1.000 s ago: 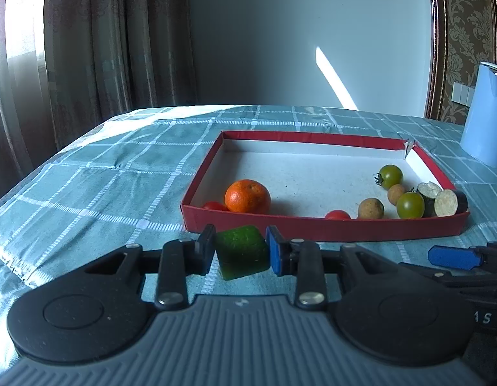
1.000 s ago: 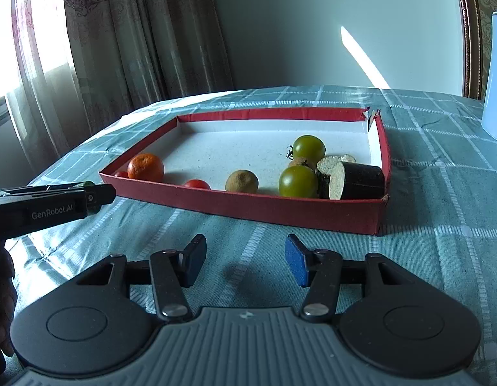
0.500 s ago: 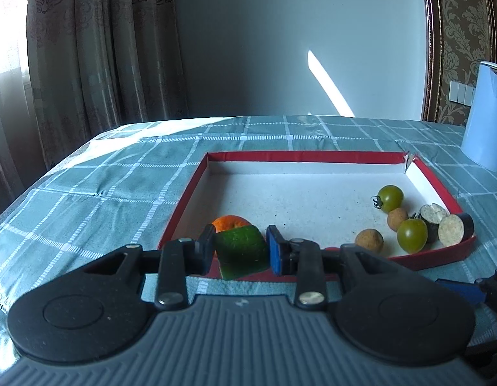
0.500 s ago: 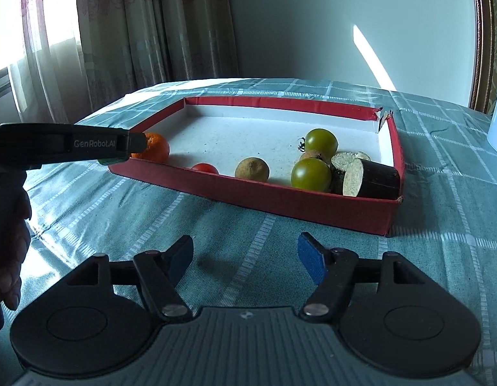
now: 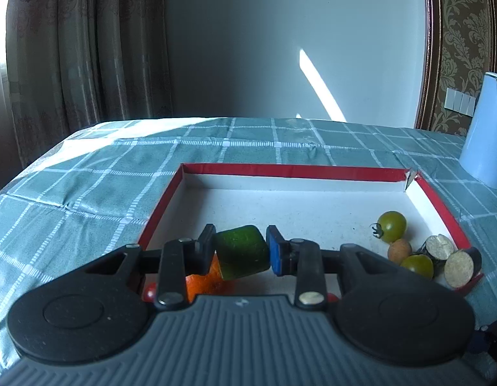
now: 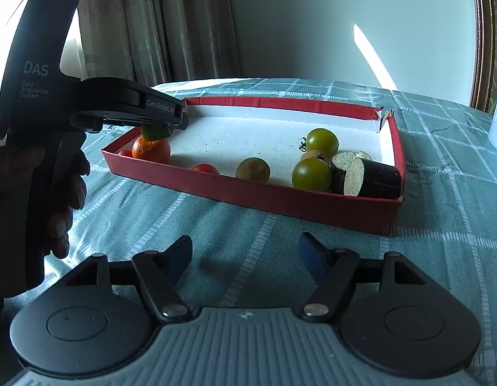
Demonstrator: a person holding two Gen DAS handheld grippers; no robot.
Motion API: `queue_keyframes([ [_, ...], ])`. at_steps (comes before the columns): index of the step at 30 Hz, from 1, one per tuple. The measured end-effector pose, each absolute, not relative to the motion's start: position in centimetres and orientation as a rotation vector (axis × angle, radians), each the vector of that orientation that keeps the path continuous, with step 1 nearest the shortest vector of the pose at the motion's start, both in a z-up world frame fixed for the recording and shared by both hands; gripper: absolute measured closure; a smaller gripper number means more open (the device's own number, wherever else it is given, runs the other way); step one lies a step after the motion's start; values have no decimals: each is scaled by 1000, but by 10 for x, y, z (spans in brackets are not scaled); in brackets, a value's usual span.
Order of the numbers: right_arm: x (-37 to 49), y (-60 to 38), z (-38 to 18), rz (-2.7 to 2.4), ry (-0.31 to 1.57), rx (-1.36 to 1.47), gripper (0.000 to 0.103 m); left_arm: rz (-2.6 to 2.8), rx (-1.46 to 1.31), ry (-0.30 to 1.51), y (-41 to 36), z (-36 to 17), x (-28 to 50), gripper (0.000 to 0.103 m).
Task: Organize fruits
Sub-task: 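Lower the cucumber piece into the tray and open the left gripper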
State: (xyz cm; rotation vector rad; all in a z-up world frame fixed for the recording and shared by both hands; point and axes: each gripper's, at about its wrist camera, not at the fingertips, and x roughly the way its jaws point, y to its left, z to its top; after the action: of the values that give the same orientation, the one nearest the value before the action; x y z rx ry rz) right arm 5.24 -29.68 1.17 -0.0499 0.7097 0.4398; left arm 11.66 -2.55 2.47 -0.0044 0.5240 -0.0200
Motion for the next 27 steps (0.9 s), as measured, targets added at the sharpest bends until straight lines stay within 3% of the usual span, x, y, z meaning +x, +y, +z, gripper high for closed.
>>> queue_keyframes([
  [15,52,-297,11,440,709,-56,30,-51,40,542,-35,13,122,71],
  [20,51,-298,12,443,709,-53,29,-48,106,508,-44,6,119,57],
  [27,52,-298,11,447,710,-50,27,-65,106,501,-46,6,113,50],
])
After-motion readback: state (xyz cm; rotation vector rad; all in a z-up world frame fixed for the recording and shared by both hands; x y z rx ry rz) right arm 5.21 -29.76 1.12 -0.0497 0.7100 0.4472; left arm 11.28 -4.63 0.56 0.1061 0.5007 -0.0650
